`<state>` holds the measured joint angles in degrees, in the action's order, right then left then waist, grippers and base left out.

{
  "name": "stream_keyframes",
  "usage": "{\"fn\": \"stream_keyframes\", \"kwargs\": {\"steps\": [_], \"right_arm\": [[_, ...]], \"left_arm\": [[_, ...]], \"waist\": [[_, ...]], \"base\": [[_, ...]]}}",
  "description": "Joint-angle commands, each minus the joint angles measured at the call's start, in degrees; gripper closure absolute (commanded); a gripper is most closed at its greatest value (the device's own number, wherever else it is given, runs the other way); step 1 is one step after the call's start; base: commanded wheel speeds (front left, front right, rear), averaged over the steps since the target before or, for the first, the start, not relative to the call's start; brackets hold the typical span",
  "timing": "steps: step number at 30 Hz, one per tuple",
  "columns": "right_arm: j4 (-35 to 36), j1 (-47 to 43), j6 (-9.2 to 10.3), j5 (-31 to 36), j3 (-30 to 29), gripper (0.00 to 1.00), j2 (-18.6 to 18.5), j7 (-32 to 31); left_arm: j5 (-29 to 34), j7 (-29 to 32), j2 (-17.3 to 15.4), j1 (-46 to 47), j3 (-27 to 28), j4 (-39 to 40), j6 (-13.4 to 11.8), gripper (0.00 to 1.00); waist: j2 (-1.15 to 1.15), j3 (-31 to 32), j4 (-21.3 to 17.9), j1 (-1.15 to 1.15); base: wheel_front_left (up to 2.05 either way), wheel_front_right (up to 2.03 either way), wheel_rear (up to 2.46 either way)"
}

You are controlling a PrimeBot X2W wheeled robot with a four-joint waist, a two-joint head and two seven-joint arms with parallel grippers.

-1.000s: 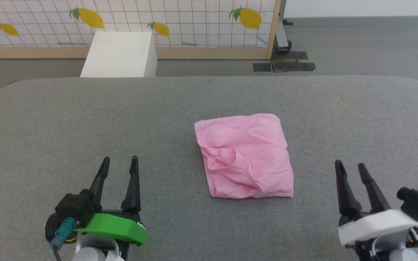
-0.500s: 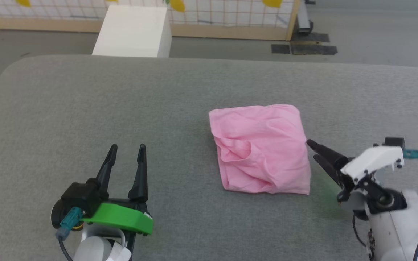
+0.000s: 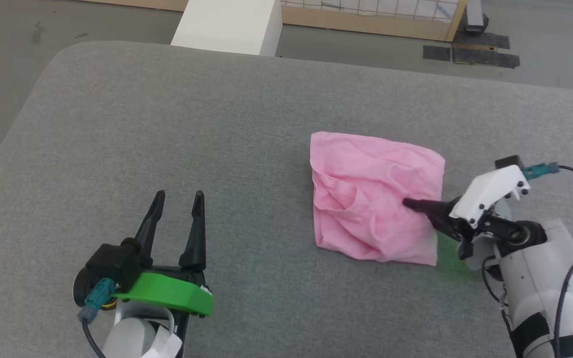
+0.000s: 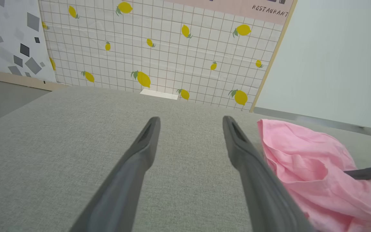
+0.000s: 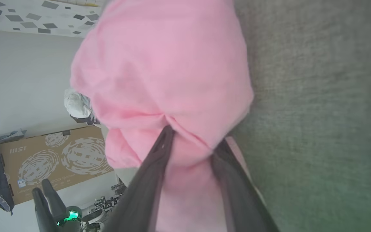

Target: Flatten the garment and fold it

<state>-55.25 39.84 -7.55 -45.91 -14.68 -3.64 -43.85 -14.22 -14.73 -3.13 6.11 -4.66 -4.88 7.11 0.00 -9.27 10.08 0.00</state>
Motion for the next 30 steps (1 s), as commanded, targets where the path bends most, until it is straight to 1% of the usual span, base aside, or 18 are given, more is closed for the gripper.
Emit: {"fn": "stream_keyframes", "kwargs": {"steps": [1, 5, 9, 11, 13, 14, 18, 20, 24, 27, 30], "right_arm": [[0.61, 0.08, 0.06, -0.07, 0.33, 1.0, 0.48, -0.92], [4.1, -0.88, 0.06, 0.92, 2.22, 1.0, 0.65, -3.07], [9.78, -1.63, 0.06, 3.76, 5.35, 1.0, 0.7, -4.56], [13.46, -2.07, 0.06, 8.31, 8.89, 1.0, 0.08, -4.9], [18.22, -2.79, 0.06, 15.76, 14.38, 1.0, -2.62, -4.86], [20.01, -2.98, 0.06, 18.22, 16.23, 1.0, -3.53, -4.96], [26.77, -3.48, 0.06, 25.26, 20.34, 1.0, -6.5, -6.09], [29.58, -3.49, 0.06, 28.76, 21.88, 1.0, -8.55, -6.46], [32.79, -3.3, 0.06, 34.99, 21.83, 1.0, -11.87, -6.29], [33.31, -2.8, 0.06, 39.58, 19.0, 1.0, -12.81, -4.34], [32.63, -1.91, 0.06, 44.39, 15.24, 1.0, -12.93, -1.28]], "left_arm": [[-0.71, -0.27, 0.12, 0.22, 0.07, 0.02, 0.37, 0.0], [-0.61, -0.27, 0.14, -0.42, 0.66, 0.15, 0.37, 0.0], [-0.49, -0.27, 0.15, -1.17, 1.17, 0.57, 0.37, 0.0], [-0.41, -0.27, 0.13, -1.32, 1.35, 0.92, 0.37, 0.0], [-0.29, -0.27, 0.05, -1.2, 1.38, 1.37, 0.37, 0.0], [-0.21, -0.27, -0.01, -1.13, 1.5, 1.62, 0.37, 0.0], [0.07, -0.27, -0.5, -0.16, 1.14, 2.69, 0.37, 0.0], [0.22, -0.27, -0.97, 0.66, 0.68, 3.4, 0.37, 0.0], [0.48, -0.27, -2.29, 2.77, -0.62, 5.02, 0.37, 0.0], [0.68, -0.27, -3.59, 4.57, -1.95, 6.05, 0.37, 0.0], [0.86, -0.27, -4.99, 6.21, -3.36, 6.8, 0.37, 0.0]], "waist": [[0.0, 0.51, -0.05, 0.0], [0.0, 1.55, -1.55, 0.0], [0.0, 2.24, -4.79, 0.0], [0.0, 2.21, -6.86, 0.0], [0.0, 1.92, -9.31, 0.0], [0.0, 1.73, -10.49, 0.0], [0.0, 0.21, -15.19, 0.0], [0.0, -1.1, -17.56, 0.0], [0.0, -4.68, -22.02, 0.0], [0.0, -7.65, -24.85, 0.0], [0.0, -10.38, -26.85, 0.0]], "base": [[0.0, 0.0, 0.0], [0.0, 0.0, 0.0], [0.0, 0.0, 0.0], [0.0, 0.0, 0.0], [0.0, 0.0, 0.0], [0.0, 0.0, 0.0], [0.0, 0.0, 0.0], [0.0, 0.0, 0.0], [0.0, 0.0, 0.0], [0.0, 0.0, 0.0], [0.0, 0.0, 0.0]]}}
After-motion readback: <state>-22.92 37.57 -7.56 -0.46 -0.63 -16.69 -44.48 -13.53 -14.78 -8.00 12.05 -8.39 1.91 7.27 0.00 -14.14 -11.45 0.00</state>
